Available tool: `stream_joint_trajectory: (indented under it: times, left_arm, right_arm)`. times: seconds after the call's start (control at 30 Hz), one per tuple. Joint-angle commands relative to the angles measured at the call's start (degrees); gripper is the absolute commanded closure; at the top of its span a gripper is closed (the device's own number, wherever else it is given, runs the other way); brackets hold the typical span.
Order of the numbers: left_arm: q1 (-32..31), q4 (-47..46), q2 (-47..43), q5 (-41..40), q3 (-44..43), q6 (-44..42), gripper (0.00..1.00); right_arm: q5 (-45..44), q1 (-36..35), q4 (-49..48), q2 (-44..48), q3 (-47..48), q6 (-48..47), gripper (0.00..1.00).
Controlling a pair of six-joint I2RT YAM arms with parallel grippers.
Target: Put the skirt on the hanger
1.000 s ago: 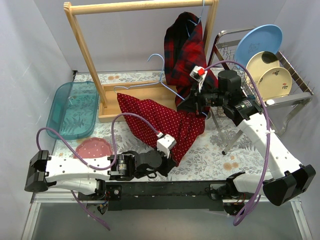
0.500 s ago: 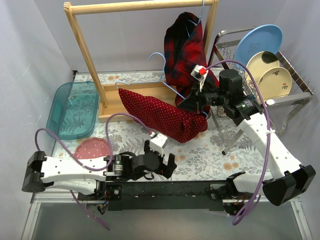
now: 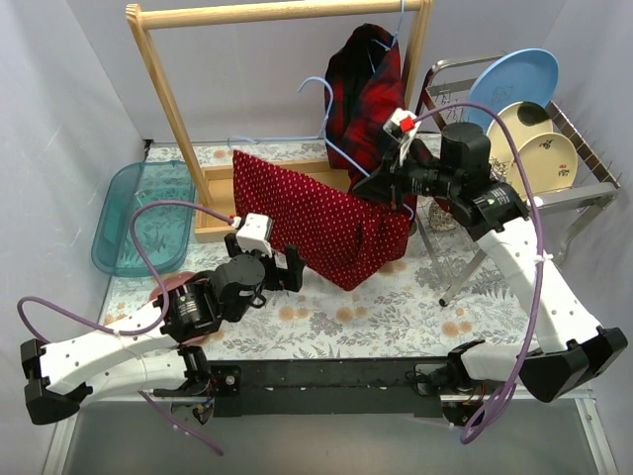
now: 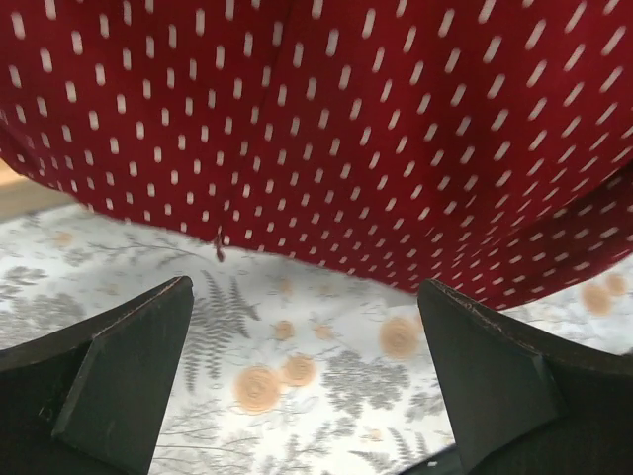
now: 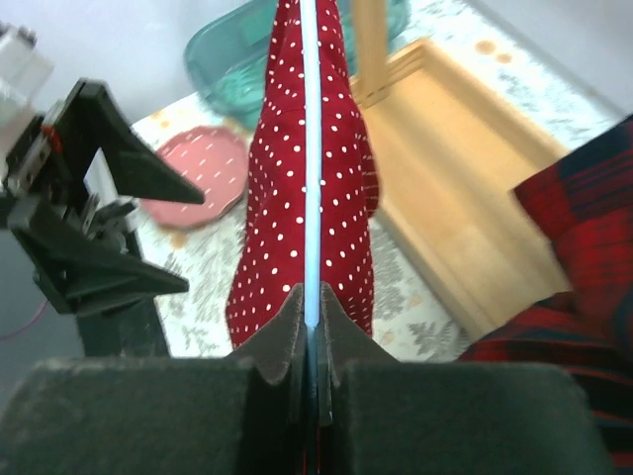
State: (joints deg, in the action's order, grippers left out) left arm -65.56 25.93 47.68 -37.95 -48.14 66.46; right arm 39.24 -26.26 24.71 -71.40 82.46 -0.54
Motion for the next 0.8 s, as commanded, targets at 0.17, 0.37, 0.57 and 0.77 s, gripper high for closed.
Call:
stream_joint_trajectory:
  times: [0.17, 0.37, 0.57, 0.77]
  left_arm:
    - [1.22, 4.04, -2.68, -3.53, 1.11, -6.78, 0.02]
    - [1.22, 3.34, -8.55, -5.46, 3.58, -5.2, 0.02]
    - [1.22, 1.49, -12.17, -5.81, 6.65, -4.23, 0.02]
    - [1.22, 1.14, -10.86, -6.34, 7.8, -3.7, 0.02]
  right_arm:
    - [-12.25, 0.07, -5.02, -5.76, 14.74, 11.07, 0.99]
    - [-23.74, -0.46, -4.58, -12.17, 25.63, 16.69, 0.99]
    - [-29.05, -0.55, -5.46, -19.11, 34.24, 20.04, 0.99]
    - [-30.37, -0.63, -6.69, -25.45, 38.57, 21.19, 0.99]
